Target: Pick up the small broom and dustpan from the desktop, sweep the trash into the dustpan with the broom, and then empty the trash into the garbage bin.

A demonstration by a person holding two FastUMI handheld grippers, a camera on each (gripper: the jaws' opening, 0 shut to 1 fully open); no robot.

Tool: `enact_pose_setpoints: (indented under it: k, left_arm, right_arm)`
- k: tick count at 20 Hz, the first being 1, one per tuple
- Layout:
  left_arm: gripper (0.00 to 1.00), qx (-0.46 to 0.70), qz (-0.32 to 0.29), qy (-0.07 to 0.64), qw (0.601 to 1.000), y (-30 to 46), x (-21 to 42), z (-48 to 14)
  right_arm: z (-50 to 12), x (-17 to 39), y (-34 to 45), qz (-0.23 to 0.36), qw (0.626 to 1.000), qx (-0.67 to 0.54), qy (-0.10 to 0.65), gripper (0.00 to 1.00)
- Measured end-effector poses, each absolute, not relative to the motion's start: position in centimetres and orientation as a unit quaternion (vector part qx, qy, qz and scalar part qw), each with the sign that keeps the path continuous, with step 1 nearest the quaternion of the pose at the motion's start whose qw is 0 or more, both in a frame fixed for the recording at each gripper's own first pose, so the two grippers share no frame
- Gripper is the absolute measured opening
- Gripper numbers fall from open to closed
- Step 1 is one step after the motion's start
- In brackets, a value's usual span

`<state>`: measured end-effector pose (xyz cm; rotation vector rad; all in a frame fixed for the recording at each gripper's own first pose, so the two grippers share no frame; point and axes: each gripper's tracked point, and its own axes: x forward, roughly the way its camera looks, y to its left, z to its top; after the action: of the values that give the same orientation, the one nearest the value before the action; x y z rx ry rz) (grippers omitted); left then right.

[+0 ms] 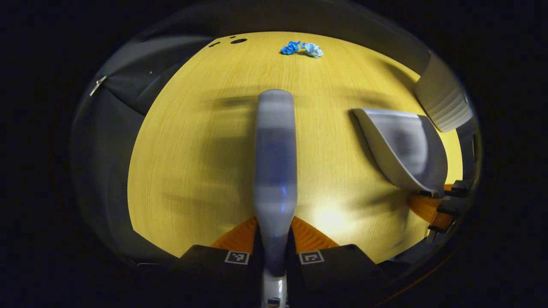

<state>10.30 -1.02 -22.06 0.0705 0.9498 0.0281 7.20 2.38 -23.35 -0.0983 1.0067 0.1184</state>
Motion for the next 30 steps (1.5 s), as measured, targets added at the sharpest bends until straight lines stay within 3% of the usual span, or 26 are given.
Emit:
enact_pose_setpoints:
  k: [1,2,8,15,17,20,24,30]
  left_arm:
    - [0.28,0.034,0.013,0.454,0.89,-0.4,10.6,-21.7]
    - [0.28,0.038,0.014,0.454,0.89,0.2,11.1,-21.5]
    - [0.28,0.11,0.02,0.445,0.889,5.3,18.0,-17.4]
    - [0.28,0.217,-0.002,0.414,0.884,7.5,32.2,-12.3]
    - [0.28,0.284,-0.019,0.405,0.869,7.3,35.7,-11.5]
    - [0.27,0.416,-0.082,0.396,0.815,3.7,40.4,-10.0]
    - [0.28,0.449,-0.189,0.399,0.777,-2.5,38.3,-9.7]
    - [0.28,0.462,-0.331,0.417,0.709,-11.0,28.5,-14.3]
  right_arm:
    - [-23.2,7.2,2.1,0.066,0.875,-0.057,0.476,0.29]
    - [-23.1,7.4,1.8,0.073,0.877,-0.064,0.471,0.36]
    - [-22.5,5.2,-0.8,0.127,0.875,-0.093,0.457,0.34]
    - [-20.0,6.7,-3.7,0.128,0.887,-0.139,0.422,0.34]
    - [-19.7,7.5,-4.1,0.128,0.888,-0.142,0.419,0.34]
    - [-20.0,9.0,-4.1,0.134,0.887,-0.145,0.417,0.34]
    - [-20.1,9.2,-4.1,0.133,0.887,-0.148,0.416,0.34]
    - [-20.7,9.1,-4.8,0.151,0.892,-0.16,0.394,0.34]
